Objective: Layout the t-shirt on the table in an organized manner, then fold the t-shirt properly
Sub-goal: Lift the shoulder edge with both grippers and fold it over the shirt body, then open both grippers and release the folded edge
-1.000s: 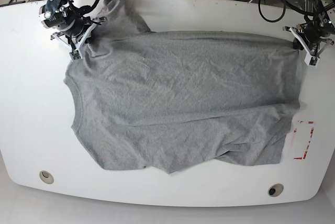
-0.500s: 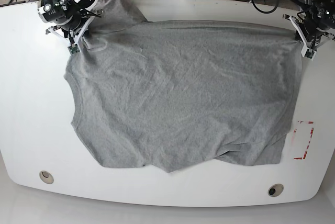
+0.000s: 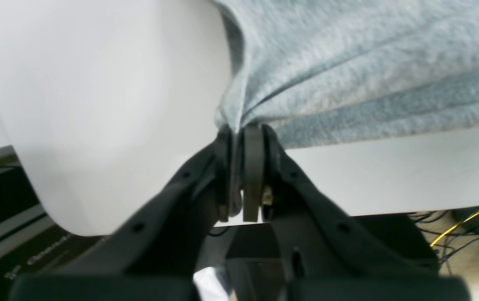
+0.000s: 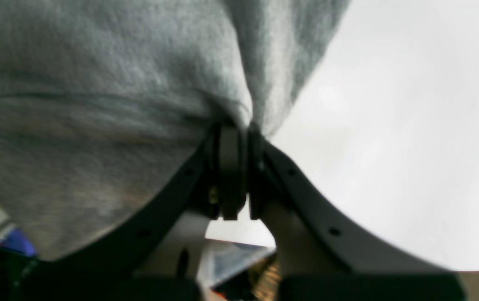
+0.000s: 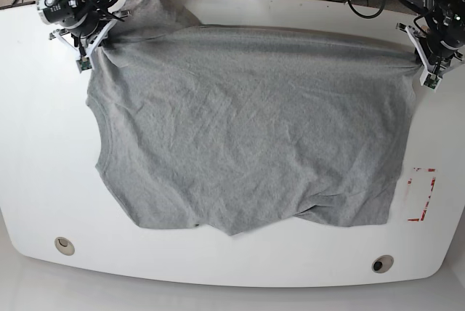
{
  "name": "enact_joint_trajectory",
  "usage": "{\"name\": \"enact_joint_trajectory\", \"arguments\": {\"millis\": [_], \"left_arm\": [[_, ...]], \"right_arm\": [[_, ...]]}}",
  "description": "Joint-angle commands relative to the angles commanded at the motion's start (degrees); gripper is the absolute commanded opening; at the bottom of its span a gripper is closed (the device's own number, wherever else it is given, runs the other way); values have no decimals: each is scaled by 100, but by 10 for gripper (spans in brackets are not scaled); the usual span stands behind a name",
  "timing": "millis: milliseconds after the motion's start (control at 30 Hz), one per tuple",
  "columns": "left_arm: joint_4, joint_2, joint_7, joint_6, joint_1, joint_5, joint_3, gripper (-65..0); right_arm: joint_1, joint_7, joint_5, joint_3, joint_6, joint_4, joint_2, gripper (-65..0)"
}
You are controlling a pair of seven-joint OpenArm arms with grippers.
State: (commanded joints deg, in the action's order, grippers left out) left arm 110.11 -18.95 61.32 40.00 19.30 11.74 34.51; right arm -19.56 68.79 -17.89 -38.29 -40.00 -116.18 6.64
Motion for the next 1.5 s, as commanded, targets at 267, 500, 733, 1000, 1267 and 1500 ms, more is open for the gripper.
{"name": "enact_joint_trajectory", "arguments": {"millis": [267, 500, 733, 1000, 1267, 1500], "left_arm": [[-158, 9, 0, 0, -598, -18, -123, -642], [-809, 0, 0, 0, -1196, -26, -264, -640], [-1855, -18, -26, 0, -1952, -18, -369, -640], [-2462, -26, -35, 0, -2453, -18, -571, -640], [-3024, -35, -598, 0, -2708, -26, -879, -639], [-3464, -202, -774, 0, -2866, -26, -1204, -639]], "right_arm": [[466, 0, -141, 0, 0, 18, 26, -650], [1029, 0, -114, 0, 0, 308, 18, -650], [1547, 0, -105, 0, 0, 782, 35, -650], [2092, -35, -105, 0, 0, 1530, 193, -650], [2426, -44, -97, 9, 0, 1978, 299, -650], [2453, -185, -97, 18, 0, 1978, 299, -606]]}}
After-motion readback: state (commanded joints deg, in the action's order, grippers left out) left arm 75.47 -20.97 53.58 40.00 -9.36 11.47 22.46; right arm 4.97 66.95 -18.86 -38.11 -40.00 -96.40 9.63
